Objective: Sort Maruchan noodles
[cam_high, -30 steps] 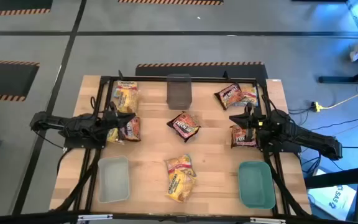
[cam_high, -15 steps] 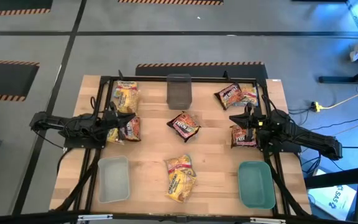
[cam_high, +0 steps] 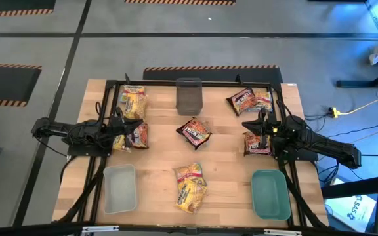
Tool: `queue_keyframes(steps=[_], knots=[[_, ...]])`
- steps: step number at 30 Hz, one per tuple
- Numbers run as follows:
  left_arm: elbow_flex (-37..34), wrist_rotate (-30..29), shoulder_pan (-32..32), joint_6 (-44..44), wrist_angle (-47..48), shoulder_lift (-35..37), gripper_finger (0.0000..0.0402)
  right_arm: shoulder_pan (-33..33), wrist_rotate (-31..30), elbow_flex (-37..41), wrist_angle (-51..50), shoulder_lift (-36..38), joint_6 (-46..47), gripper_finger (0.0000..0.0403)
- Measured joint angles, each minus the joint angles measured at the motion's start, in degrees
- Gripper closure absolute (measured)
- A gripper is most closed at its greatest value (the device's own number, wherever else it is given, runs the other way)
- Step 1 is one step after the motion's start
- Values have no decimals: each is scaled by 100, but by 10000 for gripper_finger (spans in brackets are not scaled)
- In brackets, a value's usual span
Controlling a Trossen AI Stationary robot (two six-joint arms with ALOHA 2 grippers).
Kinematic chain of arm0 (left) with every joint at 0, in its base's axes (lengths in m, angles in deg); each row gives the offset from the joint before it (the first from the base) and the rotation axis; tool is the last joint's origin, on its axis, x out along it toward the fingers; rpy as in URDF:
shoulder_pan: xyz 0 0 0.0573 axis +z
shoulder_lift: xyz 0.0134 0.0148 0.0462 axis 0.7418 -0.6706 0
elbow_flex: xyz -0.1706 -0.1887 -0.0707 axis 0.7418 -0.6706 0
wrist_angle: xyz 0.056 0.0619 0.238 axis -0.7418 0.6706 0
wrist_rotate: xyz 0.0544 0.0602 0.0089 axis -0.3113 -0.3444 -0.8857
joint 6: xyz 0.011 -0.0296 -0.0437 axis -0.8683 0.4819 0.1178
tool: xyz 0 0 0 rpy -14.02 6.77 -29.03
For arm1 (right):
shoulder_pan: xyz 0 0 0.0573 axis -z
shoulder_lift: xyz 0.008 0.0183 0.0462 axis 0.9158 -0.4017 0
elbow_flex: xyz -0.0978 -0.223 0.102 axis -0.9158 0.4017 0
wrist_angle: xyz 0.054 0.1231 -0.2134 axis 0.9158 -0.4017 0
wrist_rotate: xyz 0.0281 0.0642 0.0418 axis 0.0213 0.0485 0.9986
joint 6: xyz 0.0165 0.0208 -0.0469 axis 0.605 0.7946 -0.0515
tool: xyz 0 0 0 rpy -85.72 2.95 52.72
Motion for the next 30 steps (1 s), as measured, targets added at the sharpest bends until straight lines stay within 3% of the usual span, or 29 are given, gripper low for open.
queue_keyframes(steps=[12, 16, 19, 23, 30], knots=[[-5, 1, 0, 13, -51, 0, 378, 0, -2, 0, 2, 0, 2, 393], [-7, 26, -1, 93, -685, 0, 378, -1, -2, 0, 2, 0, 0, 393], [-7, 109, -1, 614, -1272, 0, 378, 0, -2, 0, 1, 0, 2, 393], [-7, -10, -3, 404, -1958, 0, 378, -2, -24, 2, 103, 0, -15, 393], [-7, 38, -1, 459, -2274, -2, 378, 0, 122, 0, 220, -1, 406, 393]])
